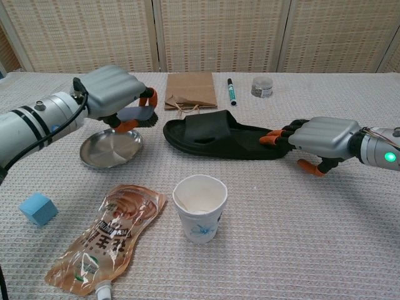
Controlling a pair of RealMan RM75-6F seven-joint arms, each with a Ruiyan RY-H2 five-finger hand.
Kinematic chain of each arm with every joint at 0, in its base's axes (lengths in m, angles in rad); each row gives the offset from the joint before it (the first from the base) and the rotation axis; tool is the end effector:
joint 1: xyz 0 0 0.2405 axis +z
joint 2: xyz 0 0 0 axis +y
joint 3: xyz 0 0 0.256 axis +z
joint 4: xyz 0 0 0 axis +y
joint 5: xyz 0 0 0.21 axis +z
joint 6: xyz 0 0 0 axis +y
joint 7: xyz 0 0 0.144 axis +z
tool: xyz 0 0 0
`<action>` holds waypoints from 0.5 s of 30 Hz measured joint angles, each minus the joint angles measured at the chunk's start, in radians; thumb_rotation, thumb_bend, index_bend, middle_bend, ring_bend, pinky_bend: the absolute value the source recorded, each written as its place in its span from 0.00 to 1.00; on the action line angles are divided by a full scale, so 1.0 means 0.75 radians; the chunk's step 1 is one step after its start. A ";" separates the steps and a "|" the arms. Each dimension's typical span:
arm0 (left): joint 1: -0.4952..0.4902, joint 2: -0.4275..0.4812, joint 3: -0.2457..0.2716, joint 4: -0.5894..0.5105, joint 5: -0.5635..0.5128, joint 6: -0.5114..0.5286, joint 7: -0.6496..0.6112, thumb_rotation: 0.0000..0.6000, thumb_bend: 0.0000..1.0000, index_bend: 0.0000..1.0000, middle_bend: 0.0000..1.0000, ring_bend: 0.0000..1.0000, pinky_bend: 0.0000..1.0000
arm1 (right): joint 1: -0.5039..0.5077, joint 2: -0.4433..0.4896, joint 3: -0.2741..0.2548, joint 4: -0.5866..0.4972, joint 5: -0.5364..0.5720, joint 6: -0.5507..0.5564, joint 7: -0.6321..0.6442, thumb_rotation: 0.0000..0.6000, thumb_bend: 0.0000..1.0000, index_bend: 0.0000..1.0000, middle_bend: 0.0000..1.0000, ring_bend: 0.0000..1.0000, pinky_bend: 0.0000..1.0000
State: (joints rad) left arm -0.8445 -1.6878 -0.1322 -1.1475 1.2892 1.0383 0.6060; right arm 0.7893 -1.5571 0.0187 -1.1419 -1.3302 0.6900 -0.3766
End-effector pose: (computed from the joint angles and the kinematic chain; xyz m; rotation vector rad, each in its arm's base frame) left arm -0.1364 0.3799 -0.0312 -1.9295 -0.2735 -0.7580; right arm -0.2241 -0.3597 -0.0350 2.2068 -0.5527 0.4254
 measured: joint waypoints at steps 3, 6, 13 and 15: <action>0.034 0.004 0.026 -0.011 -0.021 0.008 0.048 1.00 0.43 0.51 0.62 0.90 1.00 | 0.000 0.001 0.005 -0.019 0.022 0.001 -0.025 1.00 0.62 0.00 0.00 0.00 0.00; 0.042 -0.008 0.045 0.022 -0.026 0.004 0.090 1.00 0.41 0.50 0.62 0.90 1.00 | 0.000 0.005 0.005 -0.045 0.032 0.006 -0.054 1.00 0.62 0.00 0.00 0.00 0.00; 0.050 -0.058 0.070 0.133 -0.020 -0.025 0.126 1.00 0.41 0.49 0.60 0.90 1.00 | 0.000 0.022 0.011 -0.099 0.075 0.022 -0.124 1.00 0.62 0.00 0.00 0.00 0.00; 0.050 -0.074 0.066 0.156 -0.022 -0.033 0.123 1.00 0.41 0.46 0.56 0.90 1.00 | 0.002 0.024 0.013 -0.106 0.090 0.022 -0.142 1.00 0.62 0.00 0.00 0.00 0.00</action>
State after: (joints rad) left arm -0.8072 -1.7436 -0.0825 -1.0302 1.2726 1.0137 0.6981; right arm 0.7909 -1.5391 0.0281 -1.2212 -1.2625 0.7068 -0.4834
